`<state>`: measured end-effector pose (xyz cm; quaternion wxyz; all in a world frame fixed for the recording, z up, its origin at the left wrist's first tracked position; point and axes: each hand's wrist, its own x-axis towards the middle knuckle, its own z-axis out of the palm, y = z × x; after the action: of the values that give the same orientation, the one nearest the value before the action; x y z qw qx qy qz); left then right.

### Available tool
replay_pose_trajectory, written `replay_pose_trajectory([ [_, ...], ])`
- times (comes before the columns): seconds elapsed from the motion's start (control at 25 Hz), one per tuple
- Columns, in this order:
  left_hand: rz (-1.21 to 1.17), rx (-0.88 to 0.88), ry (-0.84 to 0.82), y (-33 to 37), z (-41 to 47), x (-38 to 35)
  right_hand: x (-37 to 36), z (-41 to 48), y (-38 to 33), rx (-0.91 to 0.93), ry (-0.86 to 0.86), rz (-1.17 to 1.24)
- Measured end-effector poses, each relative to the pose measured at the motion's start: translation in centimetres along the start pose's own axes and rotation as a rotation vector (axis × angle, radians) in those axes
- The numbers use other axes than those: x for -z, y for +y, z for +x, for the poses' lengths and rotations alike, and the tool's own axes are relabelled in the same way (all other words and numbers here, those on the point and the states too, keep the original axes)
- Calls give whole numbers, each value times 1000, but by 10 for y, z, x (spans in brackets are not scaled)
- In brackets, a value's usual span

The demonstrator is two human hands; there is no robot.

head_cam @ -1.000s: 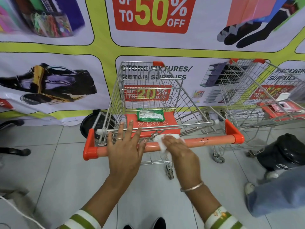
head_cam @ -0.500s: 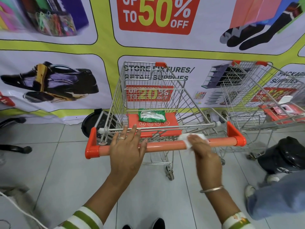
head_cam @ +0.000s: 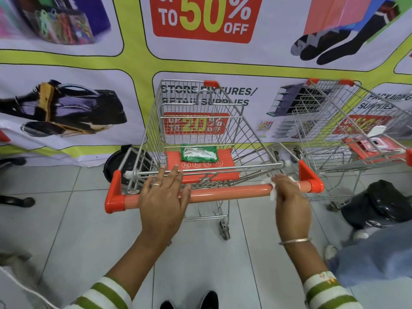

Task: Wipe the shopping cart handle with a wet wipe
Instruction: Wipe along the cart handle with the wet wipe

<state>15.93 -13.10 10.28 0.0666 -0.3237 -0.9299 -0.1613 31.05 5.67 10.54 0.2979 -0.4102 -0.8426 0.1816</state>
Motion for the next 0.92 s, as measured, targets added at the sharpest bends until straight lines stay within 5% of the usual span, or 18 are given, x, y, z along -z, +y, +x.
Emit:
replay_pose_trajectory([
  [0.2,3,26,8,-3,0,0,-18,-17,-17,235,-125,-10],
  [0.36,24,52,-9,0,-1,0,-11,-2,-4,80,-44,-58],
  [0.56,14,72,-29,0,-1,1,-27,-22,-27,287,-181,8],
  [0.72,-53,80,-34,8,2,2,-11,-8,16,93,8,-27],
  [0.92,1,-94,-139,34,11,-12,-30,-38,-3,291,-17,15],
])
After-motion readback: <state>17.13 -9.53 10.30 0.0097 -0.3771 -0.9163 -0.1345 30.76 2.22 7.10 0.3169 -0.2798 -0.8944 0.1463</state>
